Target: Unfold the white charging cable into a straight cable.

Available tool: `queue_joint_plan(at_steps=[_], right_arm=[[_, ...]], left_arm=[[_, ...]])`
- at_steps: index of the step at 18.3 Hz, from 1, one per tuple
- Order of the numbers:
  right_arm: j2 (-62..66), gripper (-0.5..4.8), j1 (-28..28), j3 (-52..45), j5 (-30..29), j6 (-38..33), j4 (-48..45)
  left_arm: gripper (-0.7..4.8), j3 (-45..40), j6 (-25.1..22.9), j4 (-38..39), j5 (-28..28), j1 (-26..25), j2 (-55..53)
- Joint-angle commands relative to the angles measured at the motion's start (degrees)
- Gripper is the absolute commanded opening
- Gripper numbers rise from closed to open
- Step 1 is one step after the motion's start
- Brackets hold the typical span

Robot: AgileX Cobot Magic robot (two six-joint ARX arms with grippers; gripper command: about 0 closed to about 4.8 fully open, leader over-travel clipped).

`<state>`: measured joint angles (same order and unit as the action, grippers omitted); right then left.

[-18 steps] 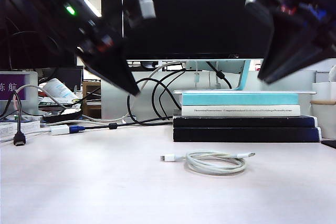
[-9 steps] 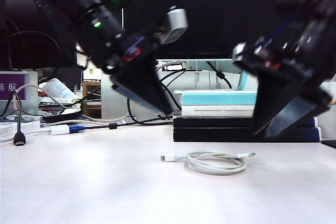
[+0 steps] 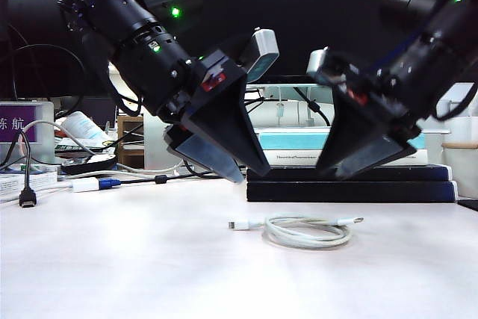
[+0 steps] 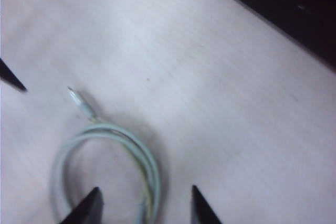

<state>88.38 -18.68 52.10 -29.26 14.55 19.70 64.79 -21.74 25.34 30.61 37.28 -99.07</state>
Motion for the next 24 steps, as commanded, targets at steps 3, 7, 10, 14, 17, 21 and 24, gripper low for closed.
queue_joint_plan(at_steps=[3, 7, 10, 14, 17, 21, 24], right_arm=[[3.5, 2.74, -0.1, 0.3, -2.3, 4.4, -3.5], [5.8, 2.74, -0.3, 0.3, -3.9, 6.8, -5.0], [6.6, 2.74, -0.3, 0.2, -0.4, 6.7, -6.1], [6.6, 2.74, -0.3, 0.4, 2.4, 6.7, -6.8], [6.6, 2.74, -0.4, 0.7, 2.4, 6.7, -7.3], [6.6, 2.74, -0.5, 1.6, 2.4, 6.7, -7.5], [6.5, 2.74, -0.5, 2.6, 3.0, 6.7, -8.0]], left_arm=[[3.76, 0.4, 14.6, -4.6, 3.5, 0.3, -1.5], [3.73, 0.4, 24.6, -7.5, 1.8, 0.5, -3.6], [3.72, 0.4, 27.1, -7.1, 0.2, 2.3, -6.0], [3.71, 0.5, 24.4, -5.9, -10.3, 6.7, -7.5], [3.57, 0.5, 28.9, -7.0, -15.2, 7.2, -9.7], [3.30, 0.7, 34.9, -8.9, -18.5, 7.2, -10.4], [2.30, 0.7, 36.4, -9.4, -21.1, 7.2, -10.9]])
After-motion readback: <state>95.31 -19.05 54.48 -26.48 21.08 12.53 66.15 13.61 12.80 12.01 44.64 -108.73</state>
